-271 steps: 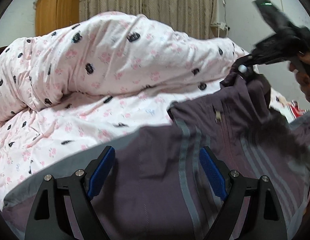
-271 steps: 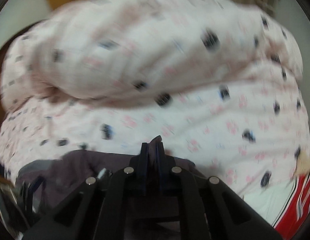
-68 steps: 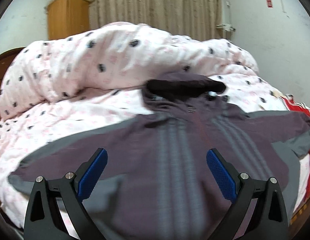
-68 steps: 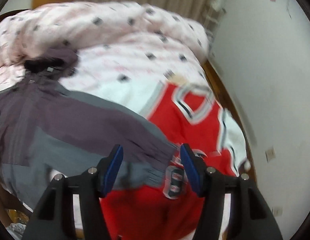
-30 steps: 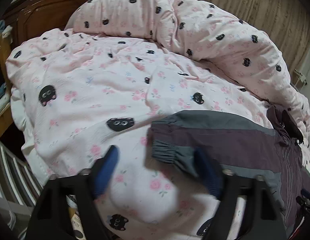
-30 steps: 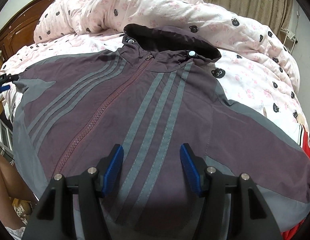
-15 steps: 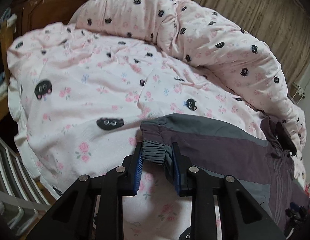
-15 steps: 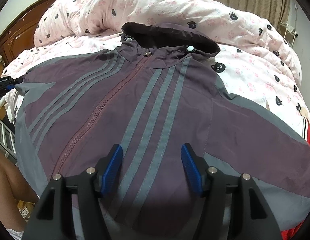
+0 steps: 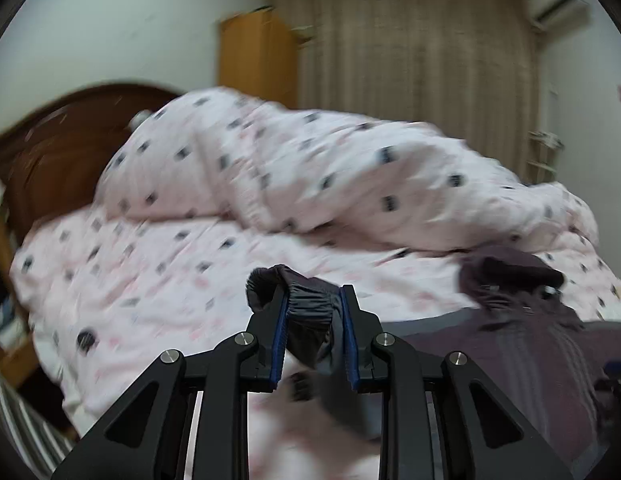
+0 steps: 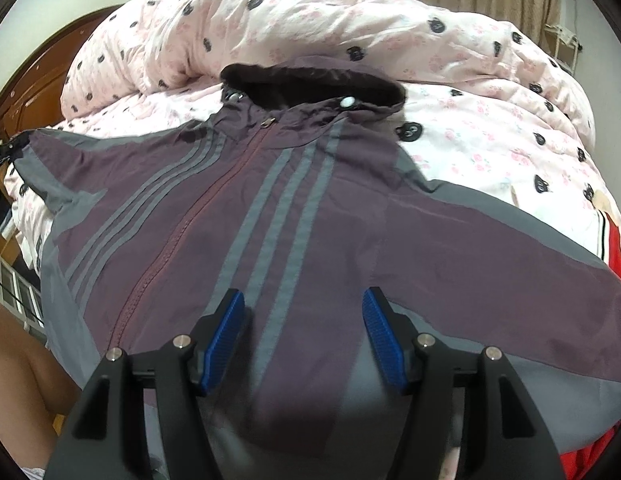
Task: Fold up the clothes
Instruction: 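Fold the sleeve cuff with the left gripper across the jacket front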
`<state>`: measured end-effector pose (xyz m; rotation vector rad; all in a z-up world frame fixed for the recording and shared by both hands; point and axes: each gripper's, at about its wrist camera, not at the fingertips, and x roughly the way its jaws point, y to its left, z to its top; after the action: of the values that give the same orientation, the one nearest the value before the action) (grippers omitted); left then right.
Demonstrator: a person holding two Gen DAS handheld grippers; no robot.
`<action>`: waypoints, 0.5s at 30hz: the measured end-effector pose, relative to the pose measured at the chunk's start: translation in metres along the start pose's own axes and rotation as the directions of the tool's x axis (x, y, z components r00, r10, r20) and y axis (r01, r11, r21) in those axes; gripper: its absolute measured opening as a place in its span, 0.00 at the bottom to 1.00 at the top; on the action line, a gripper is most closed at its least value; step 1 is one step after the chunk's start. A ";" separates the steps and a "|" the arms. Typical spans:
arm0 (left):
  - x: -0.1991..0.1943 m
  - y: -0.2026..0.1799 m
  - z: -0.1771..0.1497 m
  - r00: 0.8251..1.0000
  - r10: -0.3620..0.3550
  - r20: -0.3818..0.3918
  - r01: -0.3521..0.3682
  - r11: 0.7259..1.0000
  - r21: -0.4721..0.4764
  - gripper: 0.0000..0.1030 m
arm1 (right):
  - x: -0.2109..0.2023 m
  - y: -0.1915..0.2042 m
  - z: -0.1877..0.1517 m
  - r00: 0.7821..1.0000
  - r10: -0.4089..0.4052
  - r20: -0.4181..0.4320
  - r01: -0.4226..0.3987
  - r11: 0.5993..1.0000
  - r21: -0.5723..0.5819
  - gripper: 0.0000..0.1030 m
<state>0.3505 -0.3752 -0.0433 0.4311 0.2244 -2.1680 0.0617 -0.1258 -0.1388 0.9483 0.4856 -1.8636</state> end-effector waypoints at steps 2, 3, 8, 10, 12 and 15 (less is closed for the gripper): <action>-0.003 -0.029 0.007 0.999 -0.044 0.019 0.043 0.998 0.054 0.18 | -0.003 -0.004 -0.001 1.000 -0.007 0.002 0.007 1.000 0.005 0.61; -0.005 -0.043 0.011 0.997 -0.066 0.028 0.064 0.995 0.081 0.15 | -0.005 -0.006 -0.002 1.000 -0.011 0.003 0.011 1.000 0.006 0.61; -0.003 -0.125 0.009 0.986 -0.169 0.008 0.163 0.962 0.217 0.09 | -0.013 -0.017 -0.005 1.000 -0.030 0.007 0.030 0.999 0.015 0.61; 0.000 -0.152 0.002 0.978 -0.209 -0.020 0.207 0.948 0.240 0.09 | -0.016 -0.021 -0.006 0.999 -0.037 0.009 0.037 0.999 0.019 0.61; 0.002 -0.174 -0.005 0.969 -0.242 -0.048 0.246 0.936 0.251 0.09 | -0.020 -0.026 -0.008 0.999 -0.045 0.010 0.045 0.999 0.023 0.61; 0.003 -0.207 -0.019 0.954 -0.284 -0.092 0.299 0.917 0.265 0.09 | -0.025 -0.032 -0.010 0.998 -0.056 0.013 0.056 0.998 0.028 0.61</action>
<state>0.1859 -0.2491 -0.0613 0.6473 0.0113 -2.4964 0.0432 -0.0904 -0.1277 0.9485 0.4837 -1.9306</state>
